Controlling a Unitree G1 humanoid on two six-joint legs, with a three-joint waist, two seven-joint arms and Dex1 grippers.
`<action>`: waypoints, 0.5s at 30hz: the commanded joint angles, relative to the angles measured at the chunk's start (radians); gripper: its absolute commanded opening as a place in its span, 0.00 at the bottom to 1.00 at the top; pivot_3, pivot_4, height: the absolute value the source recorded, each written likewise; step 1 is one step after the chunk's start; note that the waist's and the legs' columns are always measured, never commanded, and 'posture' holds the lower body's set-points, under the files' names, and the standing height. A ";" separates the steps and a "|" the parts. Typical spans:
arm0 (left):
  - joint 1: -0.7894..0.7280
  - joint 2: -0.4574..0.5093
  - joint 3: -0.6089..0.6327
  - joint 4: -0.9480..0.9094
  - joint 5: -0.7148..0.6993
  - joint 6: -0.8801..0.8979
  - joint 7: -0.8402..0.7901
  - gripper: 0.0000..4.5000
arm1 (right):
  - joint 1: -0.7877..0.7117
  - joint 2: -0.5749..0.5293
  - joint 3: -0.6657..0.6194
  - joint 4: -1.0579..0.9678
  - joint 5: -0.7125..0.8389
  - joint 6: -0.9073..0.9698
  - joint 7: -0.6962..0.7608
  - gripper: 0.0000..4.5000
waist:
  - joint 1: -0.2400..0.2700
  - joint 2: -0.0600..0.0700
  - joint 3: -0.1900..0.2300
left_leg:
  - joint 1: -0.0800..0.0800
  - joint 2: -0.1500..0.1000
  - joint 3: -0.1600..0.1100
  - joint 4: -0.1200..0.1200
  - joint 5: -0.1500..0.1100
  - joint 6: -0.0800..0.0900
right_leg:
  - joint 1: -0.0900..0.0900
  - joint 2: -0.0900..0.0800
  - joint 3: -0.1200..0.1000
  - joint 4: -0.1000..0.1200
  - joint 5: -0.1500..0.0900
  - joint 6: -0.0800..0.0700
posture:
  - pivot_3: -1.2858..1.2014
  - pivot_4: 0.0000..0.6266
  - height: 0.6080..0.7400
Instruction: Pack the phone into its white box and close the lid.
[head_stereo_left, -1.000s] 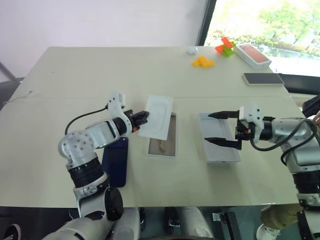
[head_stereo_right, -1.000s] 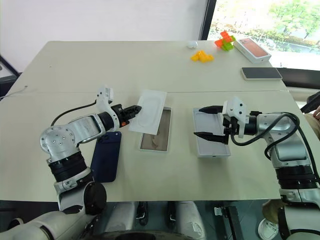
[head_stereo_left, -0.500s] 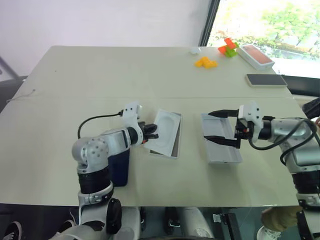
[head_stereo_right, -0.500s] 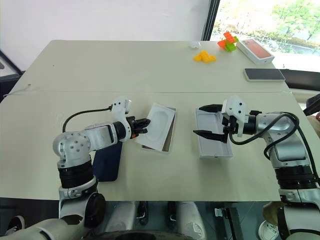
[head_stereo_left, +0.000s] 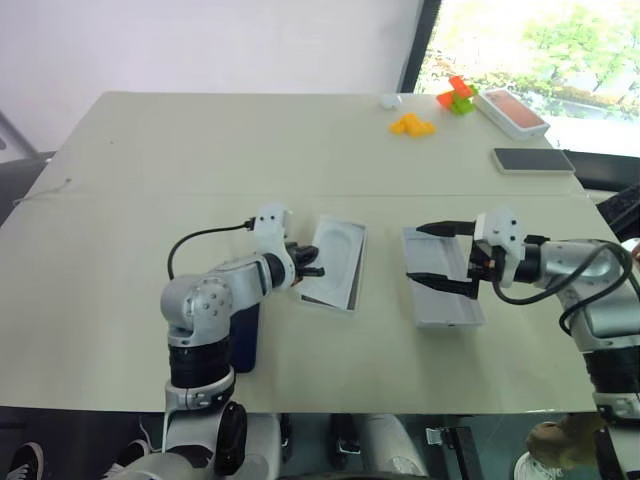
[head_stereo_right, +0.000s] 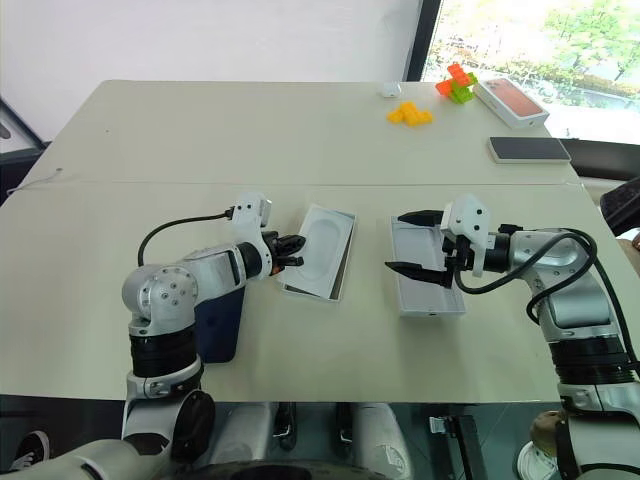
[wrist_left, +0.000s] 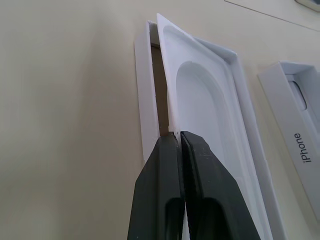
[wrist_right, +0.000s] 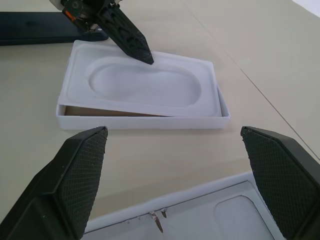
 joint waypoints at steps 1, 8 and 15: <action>-0.009 -0.001 -0.015 -0.022 0.002 -0.001 -0.018 0.34 | -0.001 0.002 -0.023 -0.037 0.004 -0.016 -0.008 1.00 | 0.000 0.000 0.000 | 0.000 0.000 0.000 0.000 0.000 0.000 | 0.000 0.000 0.000 0.000 0.000 0.000 | 0.52 0.24 0.98; -0.007 0.045 -0.032 -0.063 0.000 0.034 -0.050 0.99 | -0.013 0.008 -0.014 -0.022 -0.003 -0.025 -0.010 1.00 | 0.000 0.000 0.000 | 0.000 0.000 0.000 0.000 0.000 0.000 | 0.000 0.000 0.000 0.000 0.000 0.000 | 0.52 0.24 0.98; -0.057 0.076 0.016 -0.084 -0.025 0.051 -0.084 0.99 | -0.024 0.022 -0.007 -0.013 -0.012 -0.027 -0.007 1.00 | 0.000 0.000 0.000 | 0.000 0.000 0.000 0.000 0.000 0.000 | 0.000 0.000 0.000 0.000 0.000 0.000 | 0.52 0.24 0.98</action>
